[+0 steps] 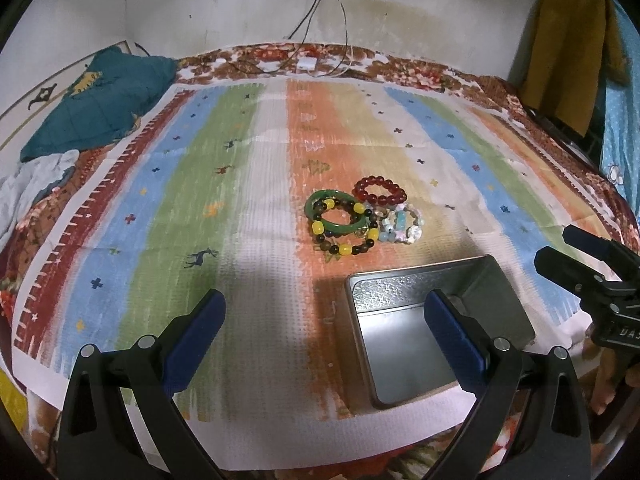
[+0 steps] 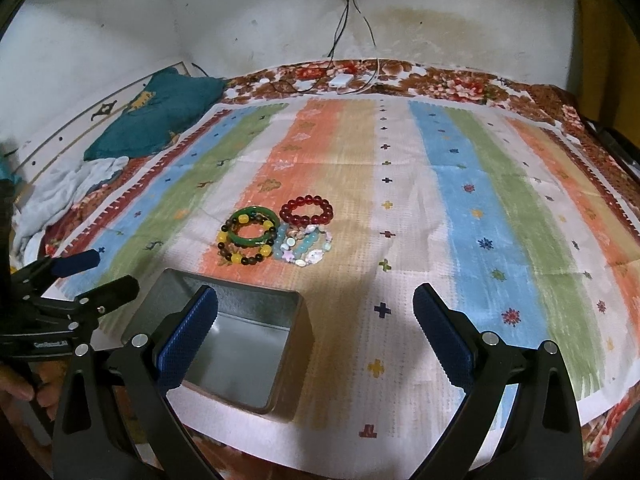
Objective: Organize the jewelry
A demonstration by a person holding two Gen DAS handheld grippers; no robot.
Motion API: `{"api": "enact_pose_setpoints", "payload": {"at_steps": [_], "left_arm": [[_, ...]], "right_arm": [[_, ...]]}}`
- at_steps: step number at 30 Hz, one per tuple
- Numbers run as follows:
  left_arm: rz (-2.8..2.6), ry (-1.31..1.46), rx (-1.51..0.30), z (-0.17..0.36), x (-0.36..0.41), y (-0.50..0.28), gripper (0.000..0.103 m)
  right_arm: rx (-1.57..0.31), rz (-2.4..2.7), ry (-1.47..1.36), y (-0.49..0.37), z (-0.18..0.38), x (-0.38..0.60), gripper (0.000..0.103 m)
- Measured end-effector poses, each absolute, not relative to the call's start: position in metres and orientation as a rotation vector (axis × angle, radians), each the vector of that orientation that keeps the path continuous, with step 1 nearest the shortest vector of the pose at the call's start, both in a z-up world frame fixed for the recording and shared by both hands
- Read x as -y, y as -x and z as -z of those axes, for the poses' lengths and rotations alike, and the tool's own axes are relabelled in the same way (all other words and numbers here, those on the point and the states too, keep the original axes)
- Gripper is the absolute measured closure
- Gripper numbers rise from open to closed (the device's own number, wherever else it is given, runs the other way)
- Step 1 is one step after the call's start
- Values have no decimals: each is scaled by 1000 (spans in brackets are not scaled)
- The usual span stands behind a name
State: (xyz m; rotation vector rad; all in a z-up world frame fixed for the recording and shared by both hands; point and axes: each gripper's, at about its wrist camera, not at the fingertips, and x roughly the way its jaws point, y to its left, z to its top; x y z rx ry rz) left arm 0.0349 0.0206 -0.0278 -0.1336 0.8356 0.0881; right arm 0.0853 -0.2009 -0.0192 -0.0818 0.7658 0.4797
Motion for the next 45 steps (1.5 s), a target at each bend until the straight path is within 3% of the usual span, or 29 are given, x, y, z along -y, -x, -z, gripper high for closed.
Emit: {"api": "enact_pose_setpoints", "payload": {"at_steps": [37, 45], "left_arm": [[14, 129, -1021, 59, -48, -137, 7], [10, 127, -1050, 72, -54, -151, 14]], "right_arm": [[-964, -482, 51, -207, 35, 170, 4], [-1001, -477, 52, -224, 43, 164, 4]]}}
